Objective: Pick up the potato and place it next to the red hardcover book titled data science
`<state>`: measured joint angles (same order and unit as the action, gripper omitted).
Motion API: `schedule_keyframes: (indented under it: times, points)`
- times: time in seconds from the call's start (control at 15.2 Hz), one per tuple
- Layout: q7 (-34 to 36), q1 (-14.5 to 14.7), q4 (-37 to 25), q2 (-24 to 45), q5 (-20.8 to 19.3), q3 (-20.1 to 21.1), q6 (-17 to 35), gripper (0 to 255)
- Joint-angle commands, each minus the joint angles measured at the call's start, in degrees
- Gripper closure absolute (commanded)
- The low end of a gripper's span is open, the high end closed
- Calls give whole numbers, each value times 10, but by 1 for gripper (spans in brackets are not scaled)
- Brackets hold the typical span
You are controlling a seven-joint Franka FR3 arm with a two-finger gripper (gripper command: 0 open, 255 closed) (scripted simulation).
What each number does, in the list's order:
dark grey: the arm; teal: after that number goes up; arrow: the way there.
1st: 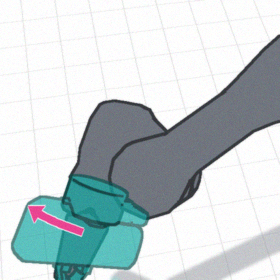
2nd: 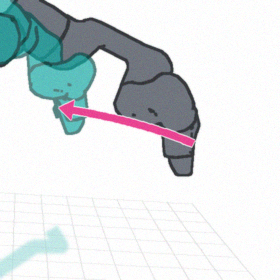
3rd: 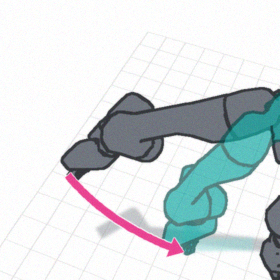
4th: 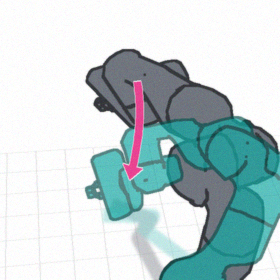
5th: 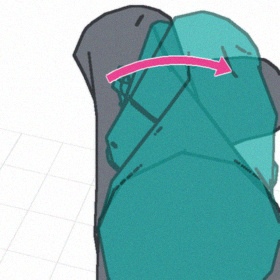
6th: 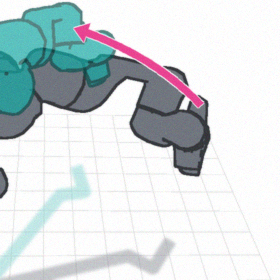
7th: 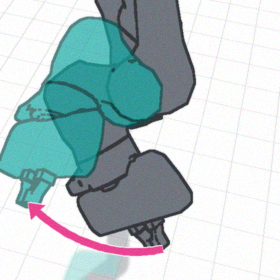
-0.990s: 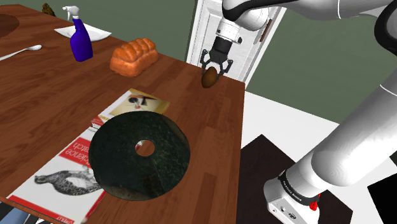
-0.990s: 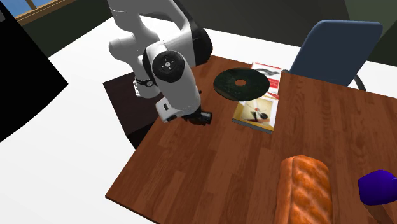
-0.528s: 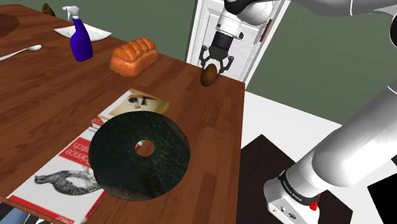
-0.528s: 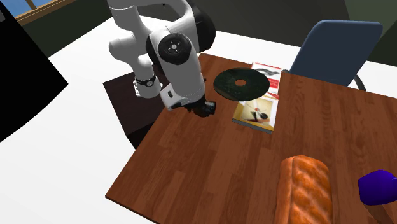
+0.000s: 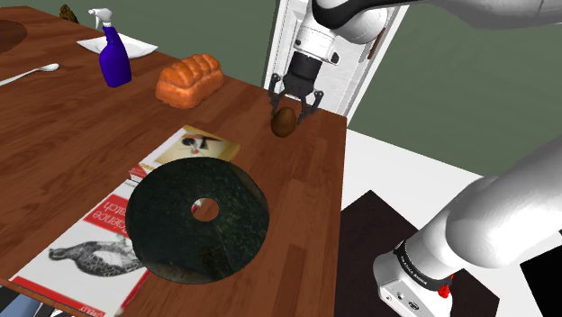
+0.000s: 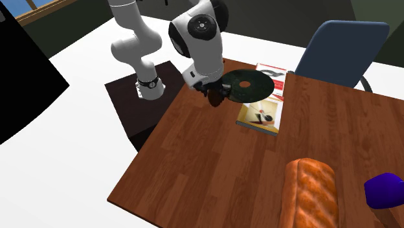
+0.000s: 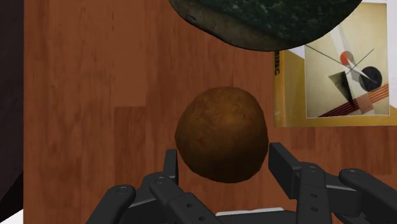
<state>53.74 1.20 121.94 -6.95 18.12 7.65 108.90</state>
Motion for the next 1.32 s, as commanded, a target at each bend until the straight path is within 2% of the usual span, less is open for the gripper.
schedule_keyframes:
  times: [0.0,0.59,1.25]
  points:
    - [22,12,20,-18,8,14,9,255]
    - [129,72,68,-62,46,88,49,255]
    - [264,133,60,-54,69,182,98,255]
